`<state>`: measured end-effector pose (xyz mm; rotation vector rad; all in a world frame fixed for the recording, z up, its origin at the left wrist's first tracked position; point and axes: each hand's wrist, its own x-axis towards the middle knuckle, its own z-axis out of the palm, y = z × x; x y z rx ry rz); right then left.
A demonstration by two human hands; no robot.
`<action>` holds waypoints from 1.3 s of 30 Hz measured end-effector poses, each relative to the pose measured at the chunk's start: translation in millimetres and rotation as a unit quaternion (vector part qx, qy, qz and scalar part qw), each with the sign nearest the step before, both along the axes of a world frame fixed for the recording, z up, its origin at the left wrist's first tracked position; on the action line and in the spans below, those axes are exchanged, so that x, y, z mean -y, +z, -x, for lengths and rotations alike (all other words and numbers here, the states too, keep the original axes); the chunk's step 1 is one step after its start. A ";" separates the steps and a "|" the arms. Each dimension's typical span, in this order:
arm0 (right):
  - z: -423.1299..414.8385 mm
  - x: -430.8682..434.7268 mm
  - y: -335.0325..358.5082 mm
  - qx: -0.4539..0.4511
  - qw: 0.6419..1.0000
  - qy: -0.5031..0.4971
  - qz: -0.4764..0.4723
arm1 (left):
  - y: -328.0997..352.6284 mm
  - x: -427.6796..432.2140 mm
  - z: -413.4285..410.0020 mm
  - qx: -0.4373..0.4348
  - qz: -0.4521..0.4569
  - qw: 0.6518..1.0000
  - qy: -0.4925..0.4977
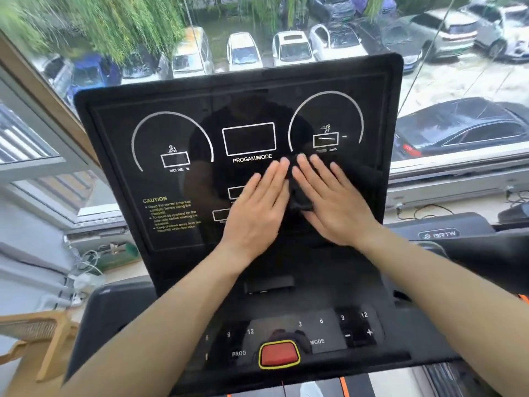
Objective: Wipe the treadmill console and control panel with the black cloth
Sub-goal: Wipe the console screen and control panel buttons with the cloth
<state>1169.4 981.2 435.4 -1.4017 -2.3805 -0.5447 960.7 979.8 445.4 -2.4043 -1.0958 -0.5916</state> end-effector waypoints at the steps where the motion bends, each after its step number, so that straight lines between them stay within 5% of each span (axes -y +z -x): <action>1: 0.8 -19.8 28.9 0.000 1.000 0.007 -0.018 | 18.0 -12.4 -3.3 0.033 -0.025 0.999 0.025; 6: -18.7 -67.5 103.6 -0.083 0.991 -0.080 -0.066 | 90.8 -61.9 -56.0 0.121 -0.055 0.991 0.022; 12: -27.6 -4.0 1.5 -0.231 0.952 -0.201 -0.012 | 28.4 -28.1 -101.6 0.050 -0.006 0.998 -0.048; 18: -2.7 63.2 -93.5 -0.115 0.981 -0.140 0.064 | -50.7 30.4 -31.8 -0.089 0.064 0.992 -0.058; 25: -10.0 -19.4 22.9 -0.027 0.999 -0.017 -0.020 | 15.1 -17.5 -16.7 -0.001 -0.023 0.999 0.029; 30: -25.7 -54.0 82.5 -0.122 0.986 -0.099 -0.061 | 75.1 -51.7 -64.4 0.082 -0.025 0.996 0.036; 34: -5.6 -8.7 15.1 -0.235 0.960 -0.152 -0.019 | 36.0 -23.0 -62.7 0.018 0.025 1.000 -0.008; 39: 11.7 66.4 -67.6 -0.169 0.976 -0.124 0.059 | -32.9 25.2 -1.7 -0.070 0.047 0.994 -0.073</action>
